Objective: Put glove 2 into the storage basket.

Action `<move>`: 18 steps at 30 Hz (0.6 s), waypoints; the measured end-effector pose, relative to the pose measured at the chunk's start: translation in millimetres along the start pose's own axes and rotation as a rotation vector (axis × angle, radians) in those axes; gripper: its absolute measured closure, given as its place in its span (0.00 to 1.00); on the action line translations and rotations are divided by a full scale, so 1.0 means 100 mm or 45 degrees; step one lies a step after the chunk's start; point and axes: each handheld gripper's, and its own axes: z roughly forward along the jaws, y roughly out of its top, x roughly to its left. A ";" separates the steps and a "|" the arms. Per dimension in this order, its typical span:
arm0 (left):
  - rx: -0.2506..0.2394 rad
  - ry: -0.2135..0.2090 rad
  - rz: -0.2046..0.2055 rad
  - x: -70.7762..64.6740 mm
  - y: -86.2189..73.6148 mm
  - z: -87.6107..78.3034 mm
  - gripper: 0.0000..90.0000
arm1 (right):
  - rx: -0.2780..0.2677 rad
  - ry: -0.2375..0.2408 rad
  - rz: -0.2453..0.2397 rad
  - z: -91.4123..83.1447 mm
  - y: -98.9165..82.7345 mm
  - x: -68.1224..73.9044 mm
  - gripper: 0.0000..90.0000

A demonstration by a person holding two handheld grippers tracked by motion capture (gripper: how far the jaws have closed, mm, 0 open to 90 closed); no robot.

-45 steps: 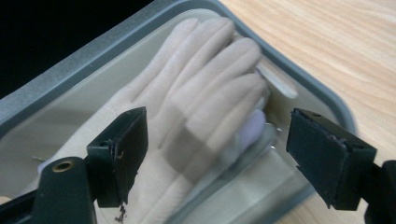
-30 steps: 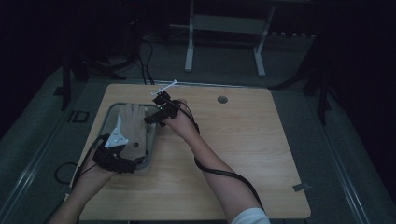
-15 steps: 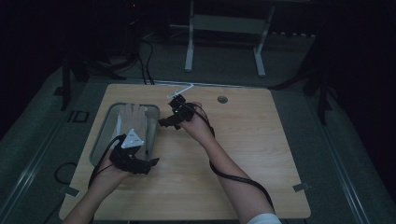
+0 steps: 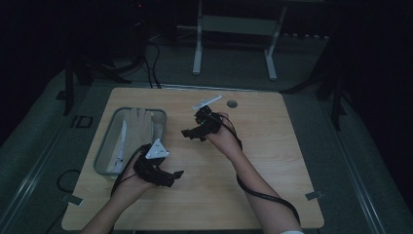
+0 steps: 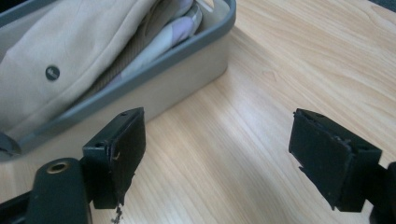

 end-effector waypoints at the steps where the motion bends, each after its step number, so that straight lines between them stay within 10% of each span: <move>1: 0.001 -0.008 0.006 -0.02 0.01 0.02 0.14 | -0.001 0.000 -0.002 -0.02 -0.03 0.00 0.21; 18: 0.015 -0.155 0.049 -0.30 0.00 0.46 0.14 | -0.033 0.021 0.004 -0.12 -0.54 -0.13 0.20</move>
